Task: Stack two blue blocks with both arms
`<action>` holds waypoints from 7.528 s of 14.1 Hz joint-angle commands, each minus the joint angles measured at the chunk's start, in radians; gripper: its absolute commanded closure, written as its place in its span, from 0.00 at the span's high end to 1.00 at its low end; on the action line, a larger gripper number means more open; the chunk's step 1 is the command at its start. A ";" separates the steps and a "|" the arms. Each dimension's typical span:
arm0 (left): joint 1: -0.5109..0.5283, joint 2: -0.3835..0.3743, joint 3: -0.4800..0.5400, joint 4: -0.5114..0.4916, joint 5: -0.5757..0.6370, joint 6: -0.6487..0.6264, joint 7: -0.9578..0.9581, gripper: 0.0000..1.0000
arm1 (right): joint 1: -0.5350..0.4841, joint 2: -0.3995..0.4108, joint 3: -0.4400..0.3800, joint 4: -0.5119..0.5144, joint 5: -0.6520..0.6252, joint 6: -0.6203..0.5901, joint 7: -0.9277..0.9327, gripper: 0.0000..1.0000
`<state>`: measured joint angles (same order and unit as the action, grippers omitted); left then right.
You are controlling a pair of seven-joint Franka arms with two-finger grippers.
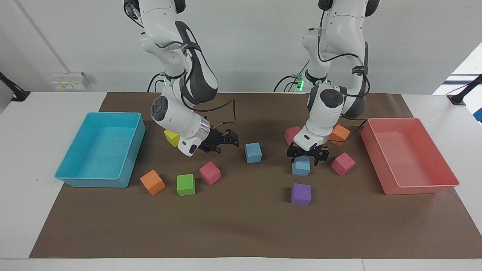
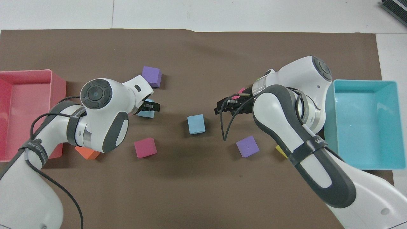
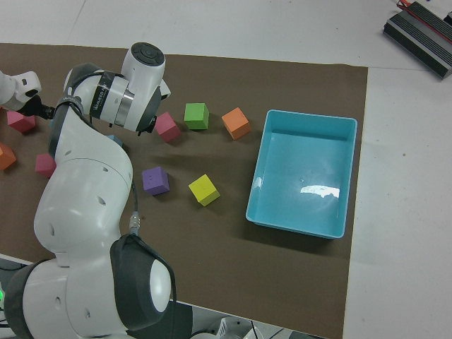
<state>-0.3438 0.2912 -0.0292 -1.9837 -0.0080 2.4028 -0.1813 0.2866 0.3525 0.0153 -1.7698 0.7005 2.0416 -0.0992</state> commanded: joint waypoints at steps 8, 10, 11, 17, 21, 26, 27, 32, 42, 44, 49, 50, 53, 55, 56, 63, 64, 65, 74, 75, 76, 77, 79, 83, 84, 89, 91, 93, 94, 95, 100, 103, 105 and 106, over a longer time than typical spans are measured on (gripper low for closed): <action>-0.032 0.091 0.017 0.008 0.002 0.076 -0.081 1.00 | -0.038 0.022 0.011 -0.097 0.174 0.034 -0.089 0.00; -0.032 0.083 0.017 0.008 0.002 0.068 -0.083 1.00 | -0.052 0.039 0.011 -0.102 0.217 0.034 -0.134 0.00; -0.031 0.082 0.017 0.008 0.002 0.067 -0.083 1.00 | -0.058 0.043 0.011 -0.114 0.258 0.034 -0.164 0.00; -0.024 0.059 0.017 0.008 0.002 0.046 -0.083 1.00 | -0.050 0.052 0.011 -0.174 0.379 0.063 -0.203 0.00; -0.024 0.049 0.017 0.008 0.002 0.033 -0.084 1.00 | -0.053 0.054 0.011 -0.189 0.409 0.065 -0.221 0.00; -0.032 0.048 0.020 0.008 0.020 0.024 -0.084 0.40 | -0.052 0.065 0.011 -0.191 0.456 0.066 -0.224 0.00; -0.034 0.048 0.022 0.009 0.032 0.024 -0.084 0.35 | -0.052 0.065 0.011 -0.195 0.456 0.068 -0.224 0.00; -0.034 -0.015 0.022 0.026 0.039 -0.068 -0.084 0.24 | -0.049 0.065 0.011 -0.195 0.456 0.080 -0.224 0.00; -0.182 -0.032 0.011 0.138 0.025 -0.195 -0.335 0.21 | -0.035 0.063 0.011 -0.206 0.456 0.106 -0.221 0.00; -0.214 -0.024 0.012 0.173 -0.009 -0.197 -0.409 0.21 | -0.035 0.063 0.011 -0.206 0.456 0.106 -0.221 0.00; -0.277 0.019 0.011 0.215 -0.009 -0.168 -0.536 0.21 | -0.035 0.062 0.011 -0.206 0.456 0.106 -0.221 0.00; -0.284 0.019 0.011 0.213 -0.009 -0.166 -0.543 0.21 | -0.035 0.062 0.011 -0.206 0.456 0.107 -0.221 0.00; -0.290 0.026 0.011 0.213 -0.009 -0.153 -0.546 0.21 | -0.035 0.062 0.011 -0.206 0.456 0.106 -0.221 0.00; -0.311 0.042 0.012 0.213 -0.001 -0.146 -0.575 0.21 | -0.035 0.062 0.011 -0.207 0.456 0.106 -0.221 0.00; -0.319 0.051 0.012 0.212 -0.001 -0.131 -0.605 0.22 | -0.035 0.062 0.011 -0.206 0.456 0.106 -0.221 0.00; -0.328 0.045 0.012 0.181 0.003 -0.140 -0.613 0.23 | -0.035 0.062 0.011 -0.206 0.456 0.106 -0.221 0.00; -0.330 0.042 0.012 0.171 0.003 -0.139 -0.615 0.24 | -0.035 0.063 0.011 -0.206 0.456 0.106 -0.221 0.00; -0.334 0.039 0.012 0.167 0.003 -0.137 -0.616 0.24 | -0.035 0.063 0.011 -0.206 0.456 0.106 -0.221 0.00; -0.333 0.043 0.014 0.161 0.003 -0.137 -0.618 0.23 | -0.035 0.062 0.011 -0.206 0.456 0.106 -0.221 0.00; -0.333 0.043 0.014 0.160 0.003 -0.137 -0.618 0.24 | -0.035 0.063 0.011 -0.206 0.456 0.106 -0.221 0.00; -0.333 0.043 0.014 0.161 0.003 -0.136 -0.618 0.25 | -0.035 0.062 0.011 -0.206 0.456 0.106 -0.221 0.00; -0.333 0.043 0.014 0.161 0.003 -0.134 -0.618 0.26 | -0.035 0.063 0.011 -0.206 0.456 0.106 -0.221 0.00; -0.333 0.043 0.015 0.161 0.005 -0.131 -0.618 0.28 | -0.035 0.063 0.011 -0.206 0.456 0.106 -0.221 0.00; -0.334 0.043 0.015 0.161 0.009 -0.131 -0.618 0.30 | -0.035 0.063 0.011 -0.206 0.456 0.106 -0.221 0.00; -0.334 0.043 0.014 0.163 0.025 -0.131 -0.618 0.31 | -0.035 0.063 0.011 -0.207 0.456 0.106 -0.221 0.00; -0.336 0.045 0.014 0.169 0.031 -0.131 -0.618 0.33 | -0.034 0.063 0.011 -0.206 0.456 0.107 -0.220 0.00; -0.336 0.045 0.014 0.171 0.031 -0.129 -0.618 0.33 | -0.035 0.063 0.011 -0.206 0.456 0.108 -0.220 0.00; -0.339 0.045 0.014 0.172 0.031 -0.128 -0.618 0.33 | -0.034 0.062 0.011 -0.207 0.456 0.107 -0.220 0.00; -0.340 0.045 0.014 0.171 0.032 -0.128 -0.618 0.34 | -0.035 0.063 0.011 -0.206 0.456 0.108 -0.220 0.00; -0.339 0.045 0.014 0.171 0.031 -0.128 -0.618 0.35 | -0.034 0.063 0.011 -0.206 0.456 0.108 -0.220 0.00; -0.337 0.046 0.014 0.171 0.031 -0.122 -0.618 0.92 | -0.034 0.062 0.011 -0.206 0.456 0.106 -0.218 0.00; -0.337 0.046 0.014 0.171 0.033 -0.120 -0.616 0.96 | -0.035 0.062 0.011 -0.206 0.456 0.108 -0.218 0.00; -0.337 0.046 0.014 0.171 0.031 -0.122 -0.616 1.00 | -0.034 0.062 0.011 -0.206 0.456 0.107 -0.218 0.00; -0.337 0.045 0.014 0.172 0.032 -0.128 -0.615 1.00 | -0.034 0.063 0.011 -0.206 0.456 0.109 -0.218 0.00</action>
<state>-0.6618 0.3417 -0.0329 -1.8104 0.0062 2.2719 -0.7841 0.2552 0.4178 0.0207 -1.9643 1.1193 2.1317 -0.2819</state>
